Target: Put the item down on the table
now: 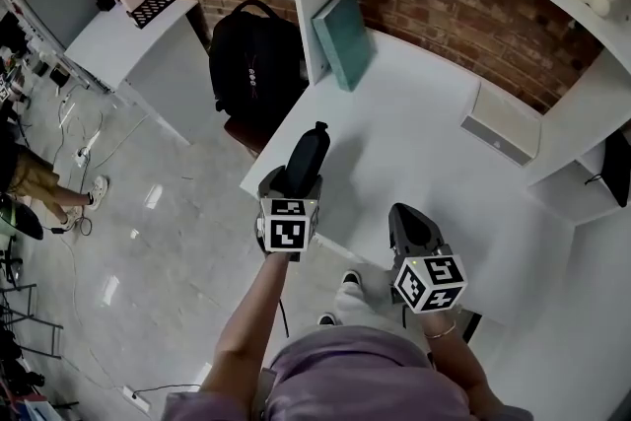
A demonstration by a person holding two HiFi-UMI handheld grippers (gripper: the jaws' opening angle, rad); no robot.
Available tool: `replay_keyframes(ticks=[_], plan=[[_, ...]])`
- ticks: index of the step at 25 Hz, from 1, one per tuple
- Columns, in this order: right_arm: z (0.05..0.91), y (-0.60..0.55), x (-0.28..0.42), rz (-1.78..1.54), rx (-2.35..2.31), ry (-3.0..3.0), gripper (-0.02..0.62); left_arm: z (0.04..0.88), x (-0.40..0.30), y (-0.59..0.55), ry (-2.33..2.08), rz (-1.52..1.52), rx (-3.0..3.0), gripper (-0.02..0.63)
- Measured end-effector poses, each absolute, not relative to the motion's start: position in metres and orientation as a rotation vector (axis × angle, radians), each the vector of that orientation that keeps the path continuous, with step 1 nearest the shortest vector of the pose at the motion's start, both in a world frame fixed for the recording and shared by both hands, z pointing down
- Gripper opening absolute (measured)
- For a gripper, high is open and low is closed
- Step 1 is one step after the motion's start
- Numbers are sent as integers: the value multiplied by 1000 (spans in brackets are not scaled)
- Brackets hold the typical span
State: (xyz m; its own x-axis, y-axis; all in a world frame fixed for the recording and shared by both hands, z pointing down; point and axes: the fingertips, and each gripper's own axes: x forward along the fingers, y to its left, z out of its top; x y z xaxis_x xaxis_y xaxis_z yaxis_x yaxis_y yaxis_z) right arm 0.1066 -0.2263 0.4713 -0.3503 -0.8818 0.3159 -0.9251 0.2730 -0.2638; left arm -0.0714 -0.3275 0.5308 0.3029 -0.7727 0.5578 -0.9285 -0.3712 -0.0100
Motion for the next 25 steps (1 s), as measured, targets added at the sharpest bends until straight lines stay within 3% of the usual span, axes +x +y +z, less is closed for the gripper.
replay_keyframes(ticks=[25], plan=[[482,-255,145,665,1761,-2378,2,597,-34,-411,-1488,968,2182,311]])
